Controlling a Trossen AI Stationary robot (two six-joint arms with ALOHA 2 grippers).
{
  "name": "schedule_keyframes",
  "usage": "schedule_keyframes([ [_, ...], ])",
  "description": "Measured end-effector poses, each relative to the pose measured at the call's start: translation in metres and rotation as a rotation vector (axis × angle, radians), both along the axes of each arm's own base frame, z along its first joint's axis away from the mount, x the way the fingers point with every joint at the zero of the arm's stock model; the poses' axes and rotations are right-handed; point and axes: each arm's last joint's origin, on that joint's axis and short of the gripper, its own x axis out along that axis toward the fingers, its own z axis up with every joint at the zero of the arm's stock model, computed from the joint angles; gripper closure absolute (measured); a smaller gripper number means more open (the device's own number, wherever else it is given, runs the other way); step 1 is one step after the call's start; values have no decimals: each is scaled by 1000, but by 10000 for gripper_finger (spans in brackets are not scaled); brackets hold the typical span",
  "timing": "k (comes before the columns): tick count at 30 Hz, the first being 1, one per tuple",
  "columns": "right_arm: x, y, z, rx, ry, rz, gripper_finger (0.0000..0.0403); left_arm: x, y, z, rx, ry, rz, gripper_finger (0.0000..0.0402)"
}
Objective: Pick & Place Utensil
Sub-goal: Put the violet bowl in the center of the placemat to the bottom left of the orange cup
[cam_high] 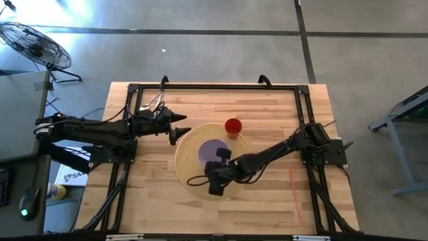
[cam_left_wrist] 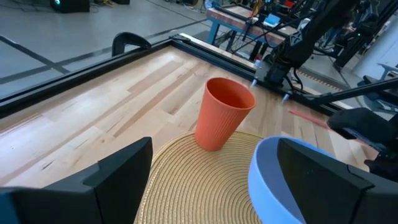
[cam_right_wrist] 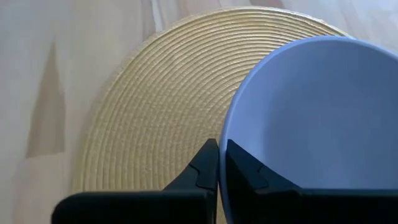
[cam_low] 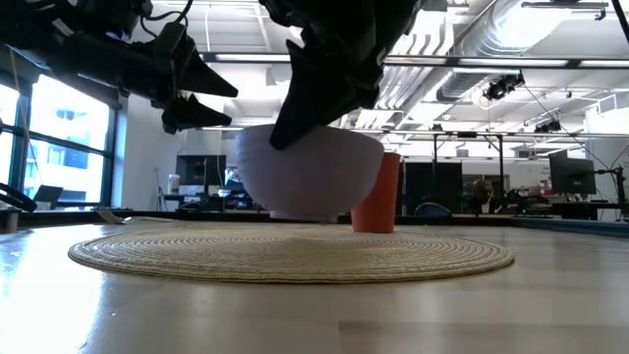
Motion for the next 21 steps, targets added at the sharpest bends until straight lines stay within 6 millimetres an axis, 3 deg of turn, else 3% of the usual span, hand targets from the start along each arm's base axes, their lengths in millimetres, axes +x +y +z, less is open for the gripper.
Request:
schedule_keyframes([
  [21, 4, -3, -16, -23, 41, 70, 385, 0, 0, 0, 0, 0, 0, 62],
])
